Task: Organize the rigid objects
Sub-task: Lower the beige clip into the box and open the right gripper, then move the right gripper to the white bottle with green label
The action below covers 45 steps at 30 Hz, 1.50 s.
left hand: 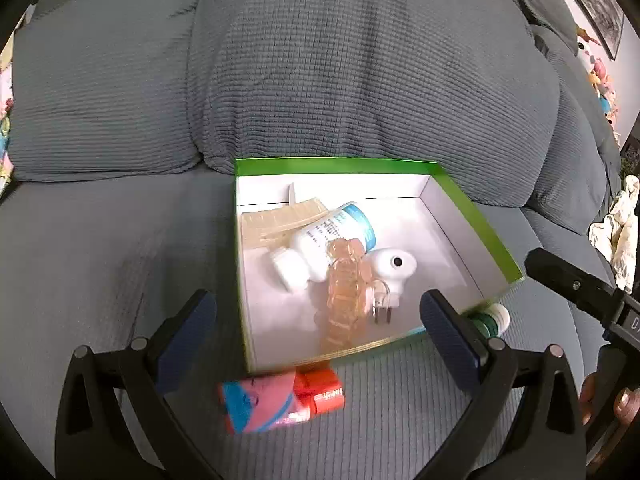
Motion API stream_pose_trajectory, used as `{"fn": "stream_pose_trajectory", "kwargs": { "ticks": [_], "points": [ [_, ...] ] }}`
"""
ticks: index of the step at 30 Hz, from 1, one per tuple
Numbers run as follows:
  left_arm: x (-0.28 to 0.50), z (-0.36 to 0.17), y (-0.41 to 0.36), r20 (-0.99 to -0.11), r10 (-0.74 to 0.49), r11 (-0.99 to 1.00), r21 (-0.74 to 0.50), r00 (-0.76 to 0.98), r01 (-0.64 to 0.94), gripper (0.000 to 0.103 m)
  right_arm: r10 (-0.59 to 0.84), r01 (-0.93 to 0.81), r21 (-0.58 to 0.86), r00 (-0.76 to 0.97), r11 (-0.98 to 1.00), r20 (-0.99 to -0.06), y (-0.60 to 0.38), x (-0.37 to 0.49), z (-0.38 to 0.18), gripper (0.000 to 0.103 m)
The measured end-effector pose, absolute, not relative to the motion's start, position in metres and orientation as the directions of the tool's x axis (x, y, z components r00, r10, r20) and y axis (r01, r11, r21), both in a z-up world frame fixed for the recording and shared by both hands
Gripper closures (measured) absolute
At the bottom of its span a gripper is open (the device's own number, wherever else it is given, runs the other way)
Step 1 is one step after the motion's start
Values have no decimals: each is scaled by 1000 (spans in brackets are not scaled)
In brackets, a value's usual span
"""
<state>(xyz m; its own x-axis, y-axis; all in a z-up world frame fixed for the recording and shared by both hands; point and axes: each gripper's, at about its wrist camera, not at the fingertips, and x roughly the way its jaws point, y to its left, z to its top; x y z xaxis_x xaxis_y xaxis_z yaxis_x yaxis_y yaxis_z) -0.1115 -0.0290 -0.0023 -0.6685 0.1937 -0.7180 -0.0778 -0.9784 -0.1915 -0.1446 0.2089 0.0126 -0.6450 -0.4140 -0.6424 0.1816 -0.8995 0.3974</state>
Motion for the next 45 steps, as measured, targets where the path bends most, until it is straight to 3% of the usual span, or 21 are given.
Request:
{"fn": "stream_pose_trajectory", "kwargs": {
  "ticks": [17,25,27,29,45],
  "points": [
    [-40,1,-2,-699,150,-988,-81,-700,-131,1,-397,168,386,-648,-907,-651,218,-77,13,27],
    [-19,-14,7,-725,152,-988,-119,-671,-95,1,-340,155,319,-648,-935,-681,221,-47,0,27],
    [-16,-18,8,-736,150,-989,-126,-660,-84,1,-334,150,314,-642,-937,-690,223,-40,-6,26],
    [-13,-23,10,-745,143,-989,-122,-652,-78,1,-363,152,347,-622,-925,-694,226,-33,-15,15],
    [-27,-47,39,-783,147,-989,-98,-605,-113,1,-381,106,402,-604,-909,-700,259,-35,-42,14]
  ]
}}
